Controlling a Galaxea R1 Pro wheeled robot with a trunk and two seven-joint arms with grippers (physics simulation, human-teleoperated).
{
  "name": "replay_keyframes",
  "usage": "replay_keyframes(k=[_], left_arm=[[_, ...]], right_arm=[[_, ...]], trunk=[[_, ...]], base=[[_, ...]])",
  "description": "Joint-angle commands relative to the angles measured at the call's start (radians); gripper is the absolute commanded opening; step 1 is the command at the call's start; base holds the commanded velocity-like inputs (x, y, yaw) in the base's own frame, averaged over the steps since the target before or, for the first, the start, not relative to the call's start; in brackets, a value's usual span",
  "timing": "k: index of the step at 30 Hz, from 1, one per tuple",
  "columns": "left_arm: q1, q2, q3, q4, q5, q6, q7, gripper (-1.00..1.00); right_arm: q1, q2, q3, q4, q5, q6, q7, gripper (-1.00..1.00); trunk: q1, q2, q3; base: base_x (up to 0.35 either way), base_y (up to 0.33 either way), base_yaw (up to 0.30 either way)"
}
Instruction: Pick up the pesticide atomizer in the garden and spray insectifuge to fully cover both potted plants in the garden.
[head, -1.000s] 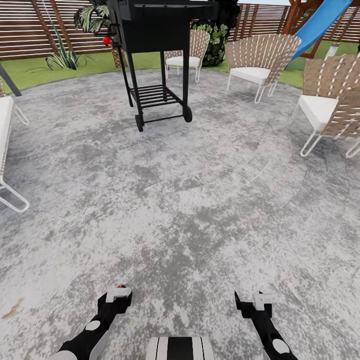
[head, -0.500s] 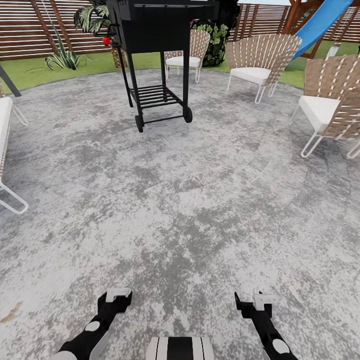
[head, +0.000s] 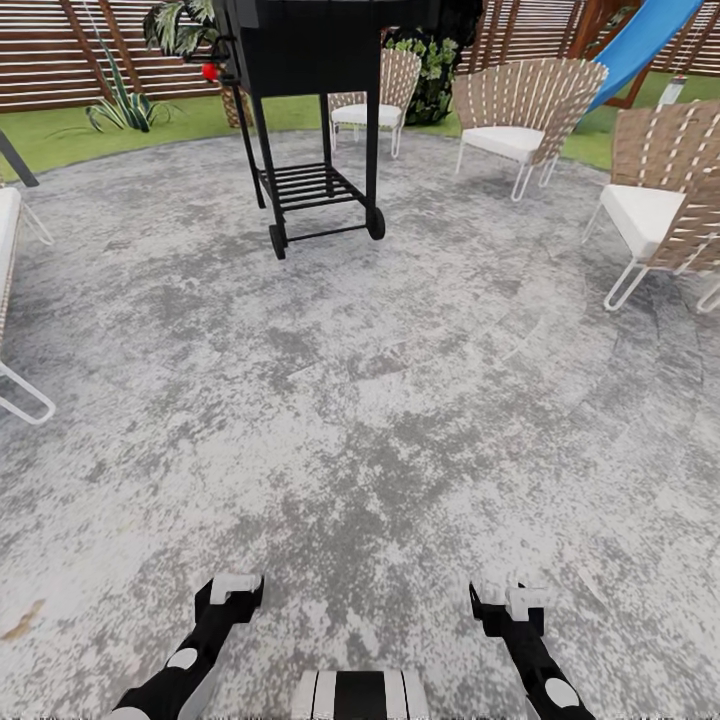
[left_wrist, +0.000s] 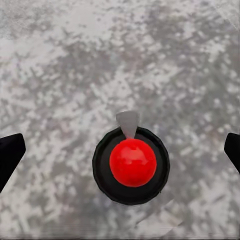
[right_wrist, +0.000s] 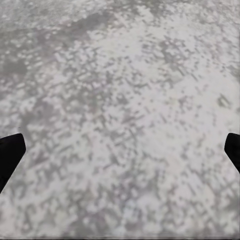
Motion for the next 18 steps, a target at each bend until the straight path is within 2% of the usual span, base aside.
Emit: replay_keyframes(k=[1, 9, 13, 18], left_arm=[[0.000, 0.000, 0.002, 0.001, -0.001, -0.004, 0.000, 1.00], [0.000, 0.000, 0.002, 0.001, -0.001, -0.004, -0.002, 1.00], [0.000, -0.001, 0.002, 0.001, -0.001, -0.004, -0.002, 1.00], [0.000, -0.002, 0.002, 0.001, -0.001, -0.004, -0.002, 1.00]], right_arm=[[0.000, 0.000, 0.000, 0.001, 0.000, -0.003, 0.000, 1.00], [0.000, 0.000, 0.000, 0.000, 0.000, -0.003, 0.000, 1.00], [0.000, 0.000, -0.001, 0.000, 0.000, -0.003, 0.000, 1.00], [0.000, 0.000, -0.002, 0.000, 0.000, -0.003, 0.000, 1.00]], trunk=[[0.000, 0.000, -0.006], [0.001, -0.001, -0.015], [0.002, -0.002, -0.032], [0.002, -0.002, -0.036]], base=[[0.000, 0.000, 0.000], [0.000, 0.000, 0.000], [0.000, 0.000, 0.000], [0.000, 0.000, 0.000]])
